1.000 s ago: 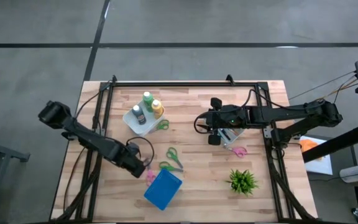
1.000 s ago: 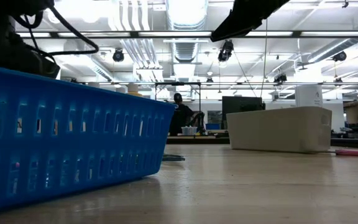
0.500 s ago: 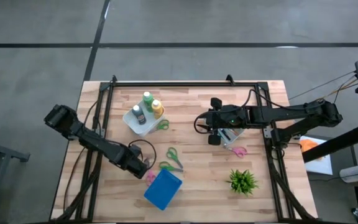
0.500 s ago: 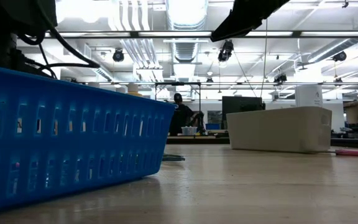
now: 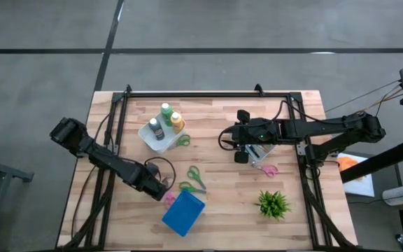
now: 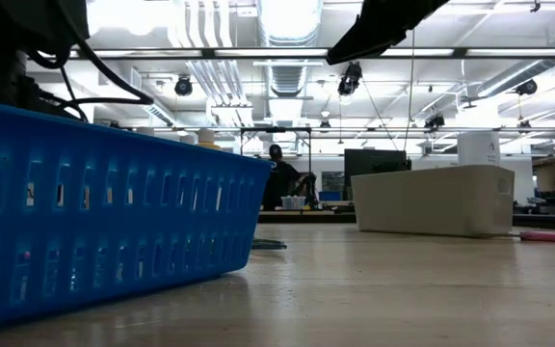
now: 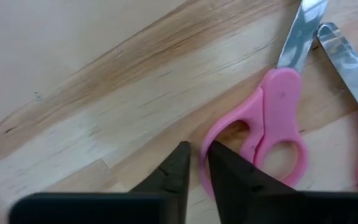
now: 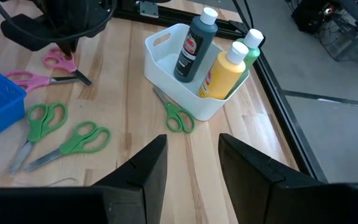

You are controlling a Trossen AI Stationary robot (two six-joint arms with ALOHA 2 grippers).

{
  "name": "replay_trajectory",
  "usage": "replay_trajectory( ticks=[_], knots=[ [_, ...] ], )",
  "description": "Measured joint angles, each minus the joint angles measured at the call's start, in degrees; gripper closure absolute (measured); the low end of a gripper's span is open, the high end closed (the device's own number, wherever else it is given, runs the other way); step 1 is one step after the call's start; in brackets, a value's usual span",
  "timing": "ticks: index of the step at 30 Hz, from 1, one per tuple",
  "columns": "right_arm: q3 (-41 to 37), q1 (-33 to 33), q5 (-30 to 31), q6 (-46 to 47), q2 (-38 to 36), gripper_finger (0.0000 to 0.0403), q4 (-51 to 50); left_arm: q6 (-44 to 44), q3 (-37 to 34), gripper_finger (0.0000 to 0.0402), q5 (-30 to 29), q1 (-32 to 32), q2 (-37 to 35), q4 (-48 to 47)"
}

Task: Pick & Place Paint Supplies
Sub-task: Put the pink scissors into the blue bin

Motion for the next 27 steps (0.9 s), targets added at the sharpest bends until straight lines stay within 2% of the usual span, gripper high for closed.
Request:
replay_trajectory(
  ticks=[6, 18, 27],
  knots=[
    [0.0, 0.0, 0.0, 0.0, 0.0, 0.026, 0.0, 0.0, 0.0, 0.0395, -0.1, 0.0, 0.0, 0.5],
    [0.0, 0.0, 0.0, 0.0, 0.0, 0.026, 0.0, 0.1, -0.1, 0.0399, -0.1, 0.0, -0.6, 0.4],
    [0.0, 0.0, 0.0, 0.0, 0.0, 0.026, 0.0, 0.0, -0.1, 0.04, -1.6, 0.0, -7.8, -1.6]
  ],
)
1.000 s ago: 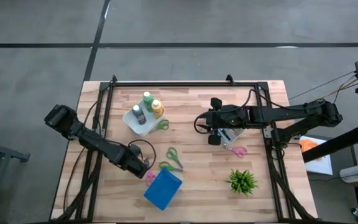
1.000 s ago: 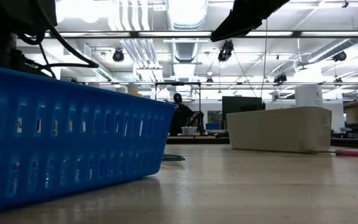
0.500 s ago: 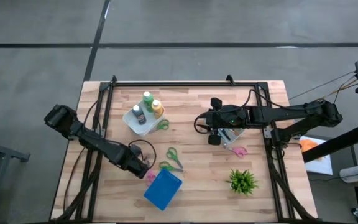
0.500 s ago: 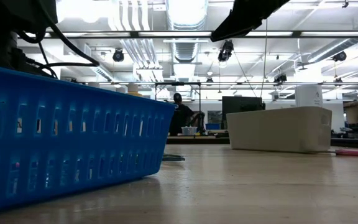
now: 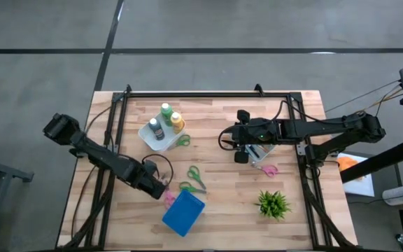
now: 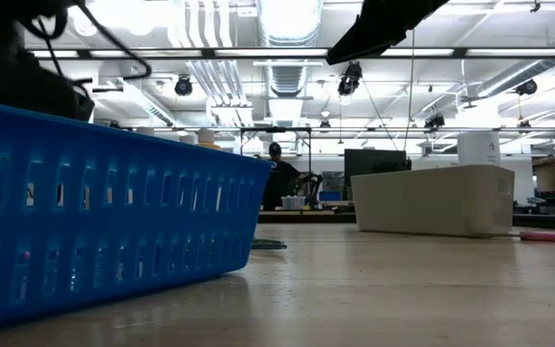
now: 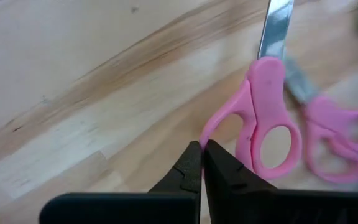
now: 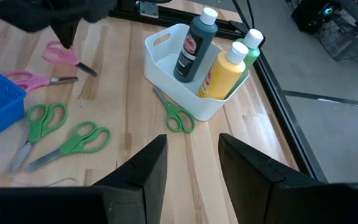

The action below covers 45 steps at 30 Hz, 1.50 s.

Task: Pick & Place Paint Supplies
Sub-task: Put the pink scissors into the blue bin

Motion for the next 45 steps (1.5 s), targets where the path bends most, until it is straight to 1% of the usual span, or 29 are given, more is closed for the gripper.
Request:
replay_trajectory(
  ticks=[5, 8, 11, 14, 18, 24, 31, 35, 39, 45],
  knots=[
    [0.0, 0.0, 0.0, 0.0, 0.0, 0.026, 0.0, -1.3, 0.0, 0.04, -0.4, 0.0, -5.3, 0.1],
    [0.0, 0.0, 0.0, 0.0, 0.0, 0.026, 0.0, -1.7, 0.1, 0.04, -2.3, 0.0, -8.2, 2.0],
    [0.0, 0.0, 0.0, 0.0, 0.0, 0.026, 0.0, -0.7, 0.1, 0.04, -4.4, -0.2, -9.7, 4.7],
    [0.0, 0.0, 0.0, 0.0, 0.0, 0.026, 0.0, 1.2, 1.1, 0.04, -4.9, -0.3, -9.4, 6.8],
    [0.0, 0.0, 0.0, 0.0, 0.0, 0.026, 0.0, 3.3, 4.7, 0.04, -5.1, -0.6, -6.6, 7.7],
    [0.0, 0.0, 0.0, 0.0, 0.0, 0.026, 0.0, 5.2, 13.8, 0.04, -5.0, -2.4, 1.6, 7.6],
    [0.0, 0.0, 0.0, 0.0, 0.0, 0.026, 0.0, 2.8, 23.3, 0.04, -3.5, -5.3, 11.4, 5.4],
    [0.0, 0.0, 0.0, 0.0, 0.0, 0.026, 0.0, 2.9, 27.5, 0.04, -3.0, -6.0, 15.6, 5.3],
    [0.0, 0.0, 0.0, 0.0, 0.0, 0.026, 0.0, 2.2, 29.5, 0.04, -0.8, -6.1, 18.3, 5.3],
    [0.0, 0.0, 0.0, 0.0, 0.0, 0.026, 0.0, -2.2, 29.1, 0.04, 0.5, -7.0, 19.6, 5.3]
  ],
)
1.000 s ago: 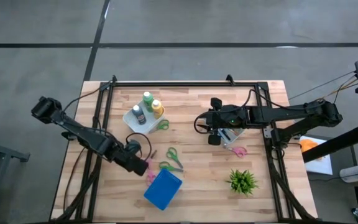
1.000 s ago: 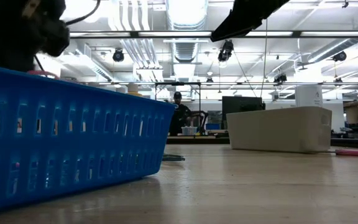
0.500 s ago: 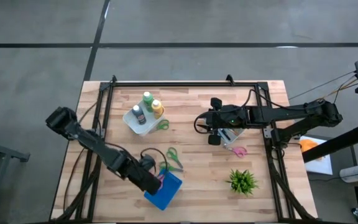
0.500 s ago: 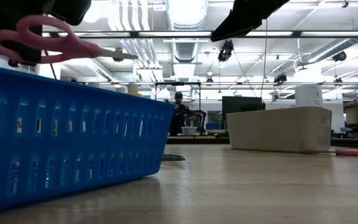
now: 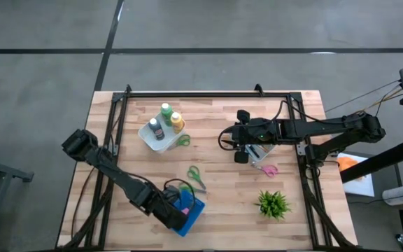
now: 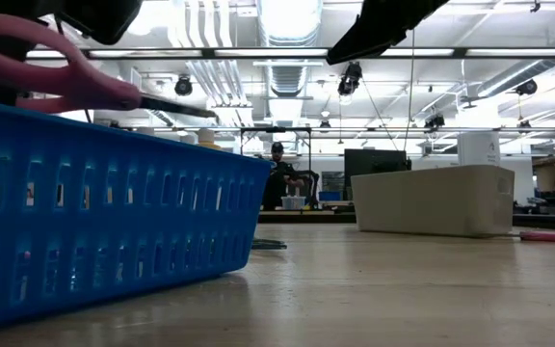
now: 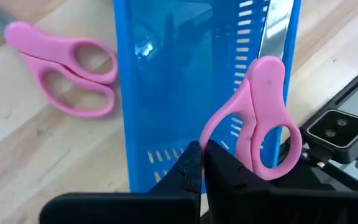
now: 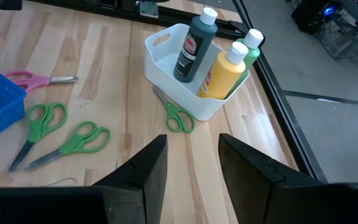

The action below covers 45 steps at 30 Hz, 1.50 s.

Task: Pick & Place Paint Supplies
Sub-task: Put the pink scissors into the blue bin

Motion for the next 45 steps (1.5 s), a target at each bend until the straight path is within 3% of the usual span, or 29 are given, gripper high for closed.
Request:
replay_trajectory(
  ticks=[11, 31, 45],
  knots=[
    [0.0, 0.0, 0.0, 0.0, 0.0, 0.026, 0.0, -0.6, -0.1, 0.0399, 0.2, -0.8, 0.4, 0.4],
    [0.0, 0.0, 0.0, 0.0, 0.0, 0.026, 0.0, -4.3, -9.6, 0.0398, 1.3, -0.3, 0.4, 9.4],
    [0.0, 0.0, 0.0, 0.0, 0.0, 0.026, 0.0, -3.7, -9.6, 0.0305, 1.5, -0.1, 0.3, 10.6]
  ],
)
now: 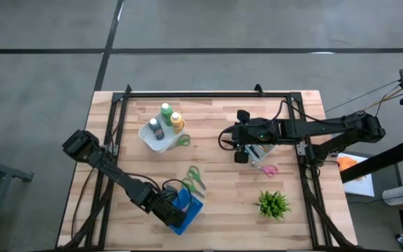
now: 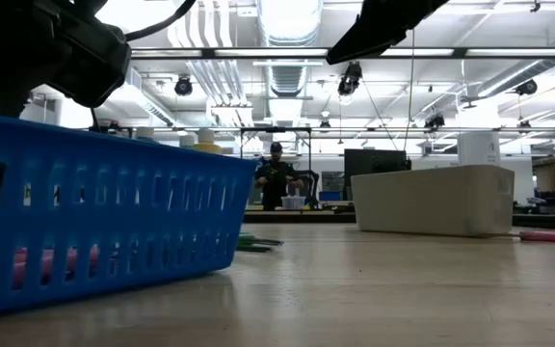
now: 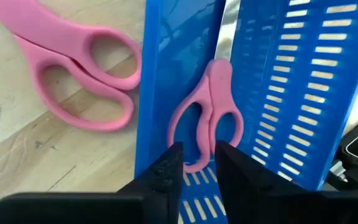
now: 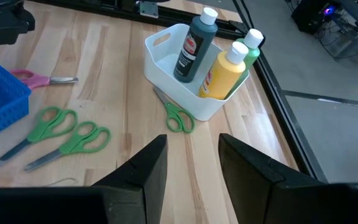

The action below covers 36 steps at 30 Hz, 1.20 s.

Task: Pick & Place Paint Supplies
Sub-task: Put the pink scissors into the blue bin

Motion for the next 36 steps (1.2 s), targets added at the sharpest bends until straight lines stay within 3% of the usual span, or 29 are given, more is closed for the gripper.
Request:
replay_trajectory(
  ticks=[12, 21, 27, 36],
  knots=[
    [0.0, 0.0, 0.0, 0.0, 0.0, 0.026, 0.0, 0.5, 0.6, 0.0304, -0.3, 0.8, -3.5, -0.1],
    [0.0, 0.0, 0.0, 0.0, 0.0, 0.026, 0.0, 3.2, 1.3, 0.0304, -6.6, 1.3, -10.1, -10.3],
    [0.0, 0.0, 0.0, 0.0, 0.0, 0.026, 0.0, 10.0, 1.3, 0.0304, -9.3, 2.2, -12.1, -19.5],
    [0.0, 0.0, 0.0, 0.0, 0.0, 0.026, 0.0, 23.6, 1.1, 0.0303, -10.7, 2.6, -10.4, -21.0]
  ],
)
